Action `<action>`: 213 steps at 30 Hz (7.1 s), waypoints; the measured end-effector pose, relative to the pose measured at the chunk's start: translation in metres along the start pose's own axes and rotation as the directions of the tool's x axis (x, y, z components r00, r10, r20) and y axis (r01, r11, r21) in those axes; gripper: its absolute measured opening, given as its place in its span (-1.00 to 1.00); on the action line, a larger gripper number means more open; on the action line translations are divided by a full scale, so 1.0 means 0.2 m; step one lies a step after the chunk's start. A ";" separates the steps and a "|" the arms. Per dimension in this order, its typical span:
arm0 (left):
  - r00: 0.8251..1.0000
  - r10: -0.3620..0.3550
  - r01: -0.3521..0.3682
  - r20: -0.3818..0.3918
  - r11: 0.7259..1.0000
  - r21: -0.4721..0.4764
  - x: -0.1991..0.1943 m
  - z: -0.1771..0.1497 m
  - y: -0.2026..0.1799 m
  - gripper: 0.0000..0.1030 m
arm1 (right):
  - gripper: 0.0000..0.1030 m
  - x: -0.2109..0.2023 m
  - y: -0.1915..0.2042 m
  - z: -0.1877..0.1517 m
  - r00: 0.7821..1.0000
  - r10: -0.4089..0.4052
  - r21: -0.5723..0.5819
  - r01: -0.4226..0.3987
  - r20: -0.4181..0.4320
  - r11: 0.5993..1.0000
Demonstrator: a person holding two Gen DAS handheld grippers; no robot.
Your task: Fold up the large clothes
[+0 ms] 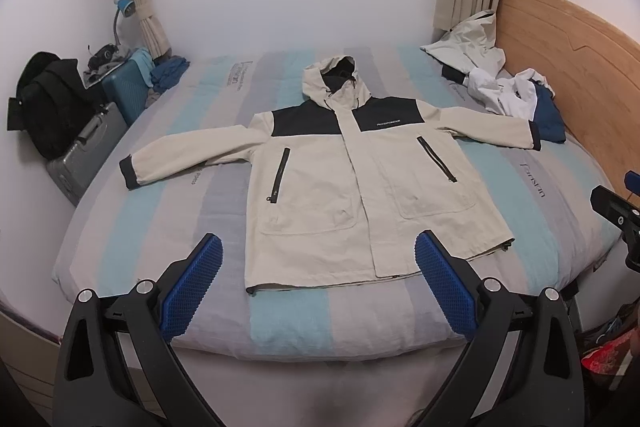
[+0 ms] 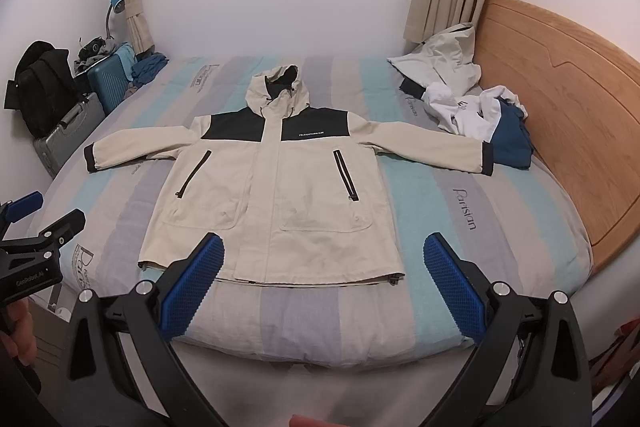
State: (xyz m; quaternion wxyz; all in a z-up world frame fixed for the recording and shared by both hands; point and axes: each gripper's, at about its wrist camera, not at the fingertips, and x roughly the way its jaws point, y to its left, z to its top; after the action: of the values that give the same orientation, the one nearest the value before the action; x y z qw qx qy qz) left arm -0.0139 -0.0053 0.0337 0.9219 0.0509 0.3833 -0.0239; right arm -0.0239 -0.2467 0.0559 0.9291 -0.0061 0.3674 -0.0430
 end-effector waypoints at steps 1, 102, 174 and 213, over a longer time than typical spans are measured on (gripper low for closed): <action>1.000 0.000 0.000 -0.001 1.000 0.001 0.00 0.00 0.00 0.85 | 0.86 0.00 0.00 0.00 1.000 -0.001 -0.002 0.001 -0.001 1.000; 0.896 0.312 -0.386 -0.317 0.899 -0.207 2.72 0.35 2.70 0.05 | 0.86 3.04 0.86 0.91 0.908 -0.083 0.038 0.108 -0.410 0.993; 0.982 0.089 -0.076 -0.164 0.994 0.084 2.95 1.22 -0.15 0.89 | 0.86 2.89 -0.24 1.17 0.909 0.313 0.121 -0.290 -0.275 0.949; 0.976 -0.047 0.121 -0.213 0.928 0.352 3.07 1.05 -1.21 0.88 | 0.86 2.82 -2.46 0.31 0.901 -0.166 0.549 0.381 -0.400 0.744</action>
State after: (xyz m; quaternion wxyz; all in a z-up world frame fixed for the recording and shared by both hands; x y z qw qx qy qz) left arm 0.5475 -0.2731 -0.2723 0.8513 0.2057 0.4653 -0.1286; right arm 0.3907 -0.7848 -0.2628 0.7890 0.2491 0.4759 -0.2982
